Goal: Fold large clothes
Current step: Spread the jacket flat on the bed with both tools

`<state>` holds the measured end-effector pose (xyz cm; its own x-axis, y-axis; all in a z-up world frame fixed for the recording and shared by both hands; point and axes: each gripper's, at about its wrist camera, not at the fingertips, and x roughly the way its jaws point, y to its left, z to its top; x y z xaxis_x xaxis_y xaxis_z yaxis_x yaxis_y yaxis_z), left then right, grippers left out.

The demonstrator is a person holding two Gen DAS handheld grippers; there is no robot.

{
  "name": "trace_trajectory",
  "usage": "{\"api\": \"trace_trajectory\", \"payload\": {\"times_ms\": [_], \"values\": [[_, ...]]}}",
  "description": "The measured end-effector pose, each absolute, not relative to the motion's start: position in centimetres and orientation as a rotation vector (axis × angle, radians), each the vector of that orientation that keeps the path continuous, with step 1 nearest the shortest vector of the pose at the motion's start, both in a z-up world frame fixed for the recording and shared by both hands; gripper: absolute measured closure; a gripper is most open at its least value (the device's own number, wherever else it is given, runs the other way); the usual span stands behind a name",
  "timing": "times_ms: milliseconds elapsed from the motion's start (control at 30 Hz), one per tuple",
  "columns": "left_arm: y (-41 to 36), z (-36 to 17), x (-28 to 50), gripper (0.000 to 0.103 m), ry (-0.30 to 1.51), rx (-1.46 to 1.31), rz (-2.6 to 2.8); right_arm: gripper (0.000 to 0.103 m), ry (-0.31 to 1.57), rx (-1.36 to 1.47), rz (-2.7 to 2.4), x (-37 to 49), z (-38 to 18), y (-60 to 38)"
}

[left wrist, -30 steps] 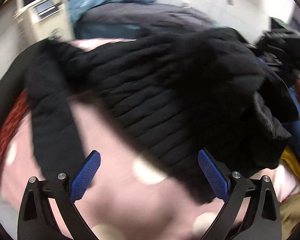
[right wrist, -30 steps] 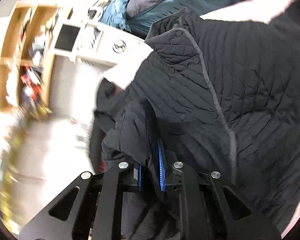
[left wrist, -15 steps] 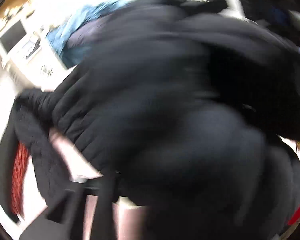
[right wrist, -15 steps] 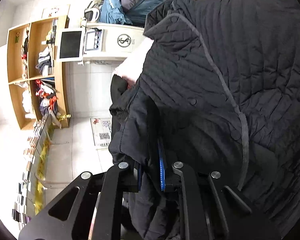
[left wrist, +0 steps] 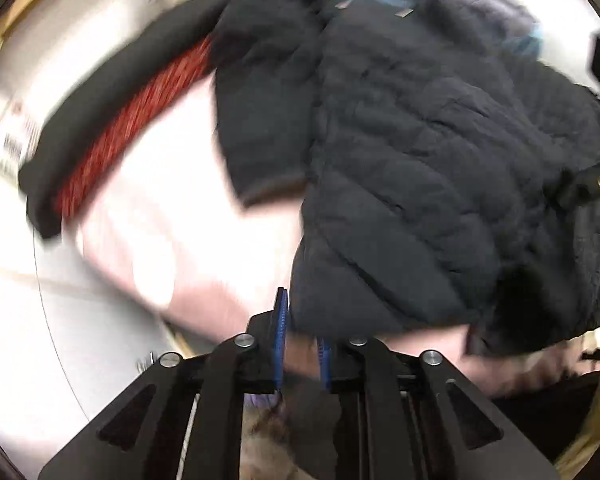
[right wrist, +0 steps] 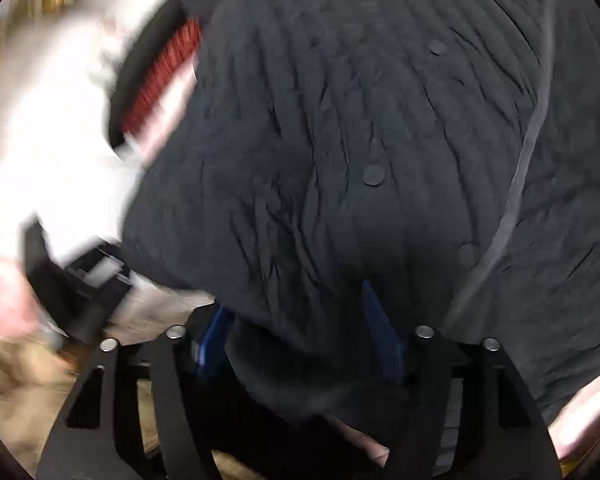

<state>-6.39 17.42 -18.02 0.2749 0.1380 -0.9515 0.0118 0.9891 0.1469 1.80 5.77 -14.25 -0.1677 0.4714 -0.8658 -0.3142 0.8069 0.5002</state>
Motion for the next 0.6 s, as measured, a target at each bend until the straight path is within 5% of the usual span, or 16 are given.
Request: {"api": "trace_trajectory", "payload": {"times_ms": [133,233,300,367,500,600], "values": [[22.3,-20.8,-9.4,0.089,1.429,0.009,0.269,0.024,1.491,-0.313,0.677,-1.0,-14.7,9.7],[26.2,-20.5,-10.2,0.087,1.439,-0.181,0.381,0.023,1.488,-0.4,0.595,-1.3,-15.6,8.7],[26.7,-19.1,-9.5,0.071,1.387,-0.239,0.345,0.023,1.494,-0.313,0.527,-0.8,-15.5,6.6],[25.6,-18.1,-8.1,0.032,1.352,-0.229,0.274,0.023,1.459,-0.215,0.392,-0.4,-14.8,3.3],[23.0,-17.9,-5.0,0.012,1.314,-0.241,0.093,0.023,1.427,0.053,0.136,-0.6,-14.0,-5.4],[21.1,-20.1,-3.7,0.01,1.366,-0.236,0.049,0.023,1.481,0.279,0.004,-2.6,-15.5,-11.8]]}}
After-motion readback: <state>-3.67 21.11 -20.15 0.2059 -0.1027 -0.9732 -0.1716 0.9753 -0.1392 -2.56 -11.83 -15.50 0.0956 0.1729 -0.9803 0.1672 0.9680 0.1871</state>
